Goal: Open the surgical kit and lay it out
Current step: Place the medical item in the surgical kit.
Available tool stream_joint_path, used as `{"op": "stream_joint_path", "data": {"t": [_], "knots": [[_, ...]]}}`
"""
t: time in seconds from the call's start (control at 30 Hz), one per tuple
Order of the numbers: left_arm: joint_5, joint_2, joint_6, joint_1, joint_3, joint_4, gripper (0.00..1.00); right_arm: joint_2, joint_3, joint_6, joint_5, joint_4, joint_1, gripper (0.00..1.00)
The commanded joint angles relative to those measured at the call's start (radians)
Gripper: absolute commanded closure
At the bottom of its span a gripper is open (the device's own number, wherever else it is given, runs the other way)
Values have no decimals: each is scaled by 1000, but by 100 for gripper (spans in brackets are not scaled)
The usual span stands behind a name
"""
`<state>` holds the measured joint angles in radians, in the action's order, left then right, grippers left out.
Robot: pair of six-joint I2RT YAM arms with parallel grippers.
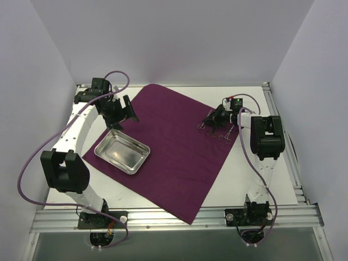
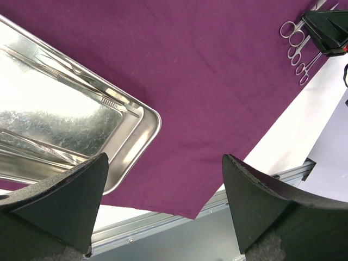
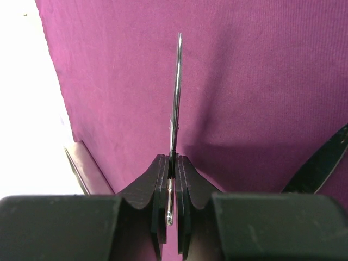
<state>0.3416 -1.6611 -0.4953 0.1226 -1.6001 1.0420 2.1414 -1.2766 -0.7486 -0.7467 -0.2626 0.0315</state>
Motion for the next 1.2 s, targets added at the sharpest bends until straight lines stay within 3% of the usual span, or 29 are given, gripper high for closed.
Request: {"op": "stream_joint_path", "data": {"t": [0.0, 0.53, 0.63, 0.9, 1.17], "knots": [[-4, 1, -6, -6, -6, -11, 6, -14, 25, 52, 58, 63, -8, 98], [-21, 14, -15, -17, 12, 0, 6, -51, 46, 92, 119, 111, -8, 85], [-21, 17, -17, -21, 12, 1, 6, -52, 42, 100, 130, 131, -8, 74], [-26, 34, -25, -24, 29, 7, 6, -124, 40, 114, 178, 166, -8, 68], [-15, 47, -52, -28, 54, 7, 6, -149, -65, 196, 259, 350, -5, 59]]}}
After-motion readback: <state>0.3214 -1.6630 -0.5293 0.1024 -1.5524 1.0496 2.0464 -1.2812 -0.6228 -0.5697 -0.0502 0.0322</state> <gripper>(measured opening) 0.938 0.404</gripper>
